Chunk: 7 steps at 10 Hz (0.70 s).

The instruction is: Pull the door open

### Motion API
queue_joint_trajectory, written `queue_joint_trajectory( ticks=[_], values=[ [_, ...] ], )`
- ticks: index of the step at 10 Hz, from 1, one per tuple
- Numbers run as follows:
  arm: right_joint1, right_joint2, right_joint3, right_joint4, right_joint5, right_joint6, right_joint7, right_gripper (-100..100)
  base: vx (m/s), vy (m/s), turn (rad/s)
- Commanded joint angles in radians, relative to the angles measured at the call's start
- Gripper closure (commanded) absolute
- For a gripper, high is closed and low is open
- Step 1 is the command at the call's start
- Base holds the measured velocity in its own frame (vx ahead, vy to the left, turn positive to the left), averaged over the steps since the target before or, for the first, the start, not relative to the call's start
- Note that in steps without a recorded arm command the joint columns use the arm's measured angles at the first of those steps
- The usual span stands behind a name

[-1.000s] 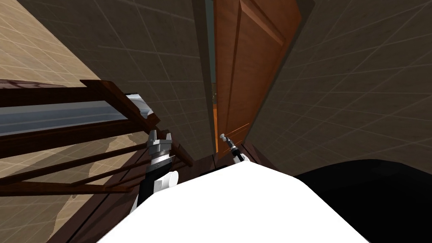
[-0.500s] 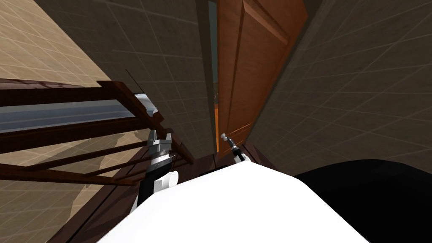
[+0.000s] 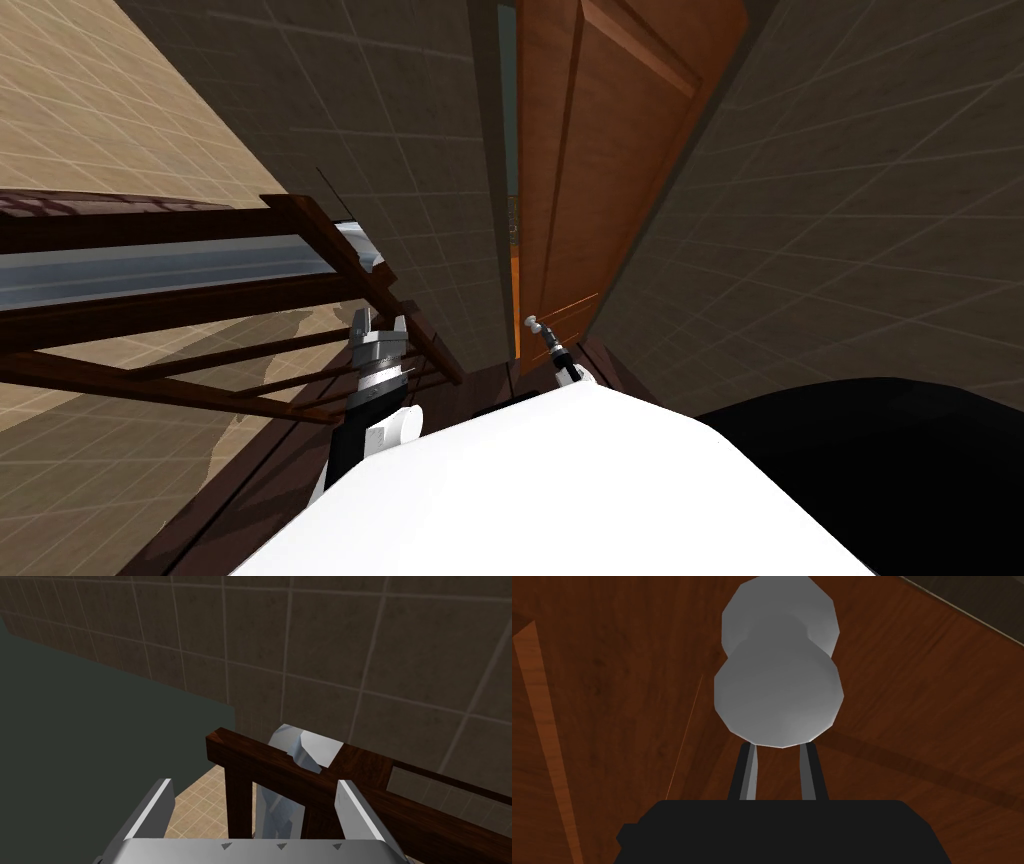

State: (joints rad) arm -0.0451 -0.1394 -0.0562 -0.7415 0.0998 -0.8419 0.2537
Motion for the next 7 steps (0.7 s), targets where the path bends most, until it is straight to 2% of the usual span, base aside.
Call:
queue_joint_trajectory(
  ticks=[1, 3, 4, 7],
  values=[
    [0.004, 0.015, 0.028, 0.019, -0.014, 0.001, -0.05, 100, -0.029, -0.021, 0.126],
    [0.004, 0.015, 0.028, 0.019, -0.014, 0.001, -0.056, 100, -0.023, -0.001, 0.032],
    [0.002, 0.009, 0.029, 0.025, -0.036, 0.0, -0.098, 100, -0.03, 0.005, 0.083],
    [0.002, 0.009, 0.029, 0.025, -0.036, 0.0, -0.098, 100, -0.018, -0.013, 0.021]
  ],
)
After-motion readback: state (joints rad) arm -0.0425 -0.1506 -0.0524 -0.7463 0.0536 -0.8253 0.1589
